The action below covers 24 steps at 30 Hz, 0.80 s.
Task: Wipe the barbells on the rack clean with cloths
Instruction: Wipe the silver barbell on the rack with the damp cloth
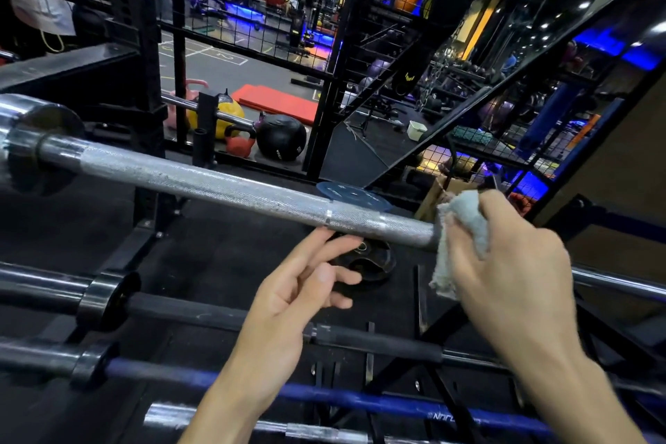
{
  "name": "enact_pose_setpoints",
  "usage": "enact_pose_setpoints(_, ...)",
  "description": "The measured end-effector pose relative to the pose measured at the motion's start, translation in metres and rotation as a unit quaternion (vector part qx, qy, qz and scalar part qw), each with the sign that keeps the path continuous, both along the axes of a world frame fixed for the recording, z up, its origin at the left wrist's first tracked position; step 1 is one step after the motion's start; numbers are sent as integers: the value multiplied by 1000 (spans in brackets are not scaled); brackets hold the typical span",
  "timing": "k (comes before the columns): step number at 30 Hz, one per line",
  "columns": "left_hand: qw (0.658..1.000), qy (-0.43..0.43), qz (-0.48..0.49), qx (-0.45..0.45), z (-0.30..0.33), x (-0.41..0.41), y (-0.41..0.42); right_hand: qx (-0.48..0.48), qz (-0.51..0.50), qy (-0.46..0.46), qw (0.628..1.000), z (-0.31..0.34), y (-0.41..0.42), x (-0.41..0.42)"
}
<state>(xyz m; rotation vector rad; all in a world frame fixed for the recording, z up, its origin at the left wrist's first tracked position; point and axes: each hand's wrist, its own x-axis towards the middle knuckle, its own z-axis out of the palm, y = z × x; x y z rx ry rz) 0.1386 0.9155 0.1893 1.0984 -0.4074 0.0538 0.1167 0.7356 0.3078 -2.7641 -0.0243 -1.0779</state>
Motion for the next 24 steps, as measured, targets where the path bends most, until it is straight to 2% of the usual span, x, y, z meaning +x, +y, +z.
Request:
enact_pose_setpoints(3, 1000, 1, -10, -1, -3, 0, -5, 29, 10, 6, 1000, -2, 23, 0)
enact_pose_setpoints(9, 998, 10, -28, -53, 2, 5, -2, -26, 92, 12, 995, -9, 84, 20)
enact_pose_setpoints(13, 996, 18, -14, -85, -1, 7, -2, -20, 31, 12, 999, -8, 30, 9)
enact_pose_setpoints(17, 995, 24, -19, -99, -3, 6, -4, 51, -67, 16, 996, -2, -20, -10)
enact_pose_setpoints(20, 996, 22, -24, -89, -3, 5, -8, 63, -81, 10, 995, -5, -2, -6)
enact_pose_setpoints(24, 996, 26, -18, -89, -4, 6, -11, -11, -17, 12, 1000, -4, 52, 9)
